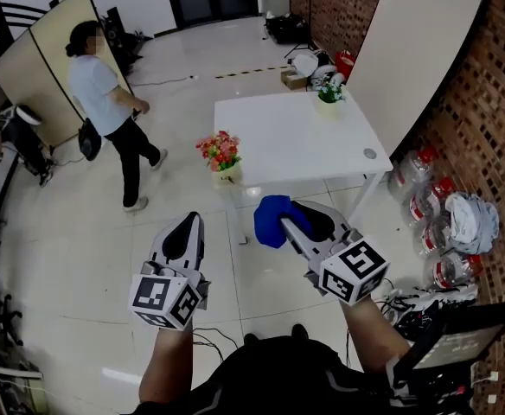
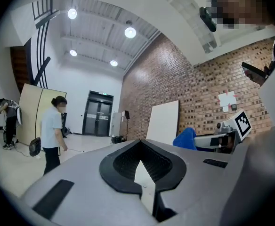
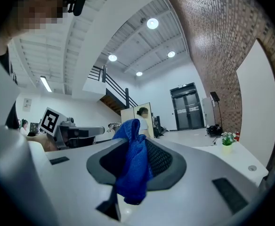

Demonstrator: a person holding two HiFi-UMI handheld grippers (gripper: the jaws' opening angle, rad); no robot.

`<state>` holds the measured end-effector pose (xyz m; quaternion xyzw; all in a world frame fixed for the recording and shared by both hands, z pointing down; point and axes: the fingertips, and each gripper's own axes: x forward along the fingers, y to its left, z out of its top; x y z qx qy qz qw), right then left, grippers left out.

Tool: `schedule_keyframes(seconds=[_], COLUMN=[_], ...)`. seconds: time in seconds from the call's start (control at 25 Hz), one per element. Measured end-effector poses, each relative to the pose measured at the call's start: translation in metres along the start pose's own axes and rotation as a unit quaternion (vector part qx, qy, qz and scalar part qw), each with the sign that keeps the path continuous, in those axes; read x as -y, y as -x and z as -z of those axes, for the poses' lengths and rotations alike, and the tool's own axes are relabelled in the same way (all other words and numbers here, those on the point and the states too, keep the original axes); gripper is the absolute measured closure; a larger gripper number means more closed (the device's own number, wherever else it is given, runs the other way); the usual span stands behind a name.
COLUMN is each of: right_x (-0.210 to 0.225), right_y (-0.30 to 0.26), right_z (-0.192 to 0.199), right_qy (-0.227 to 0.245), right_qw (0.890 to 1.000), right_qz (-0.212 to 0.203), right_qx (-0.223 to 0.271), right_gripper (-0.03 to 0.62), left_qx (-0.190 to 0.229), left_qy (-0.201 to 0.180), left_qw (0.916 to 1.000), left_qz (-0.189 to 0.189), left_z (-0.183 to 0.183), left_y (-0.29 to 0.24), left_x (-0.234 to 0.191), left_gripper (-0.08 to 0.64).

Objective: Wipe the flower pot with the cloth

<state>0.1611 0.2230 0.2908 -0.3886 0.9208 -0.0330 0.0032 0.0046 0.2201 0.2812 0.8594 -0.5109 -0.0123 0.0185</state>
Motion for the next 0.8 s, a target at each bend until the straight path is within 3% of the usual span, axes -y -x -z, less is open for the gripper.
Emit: schedule_keyframes(seconds=[0.8], right_x=[-0.01], right_y=[0.013], right_z=[-0.011], right_qy=[0.004], right_qw=[1.0], right_qz=[0.007], right_qx=[0.01], right_gripper=[0.495], left_qx=[-0.007], left_qy=[0.028], left_qw=[0.9996], left_qz=[0.001], left_z=[0.011], left_y=[0.016], left_x=[0.009], left_gripper=[0.557])
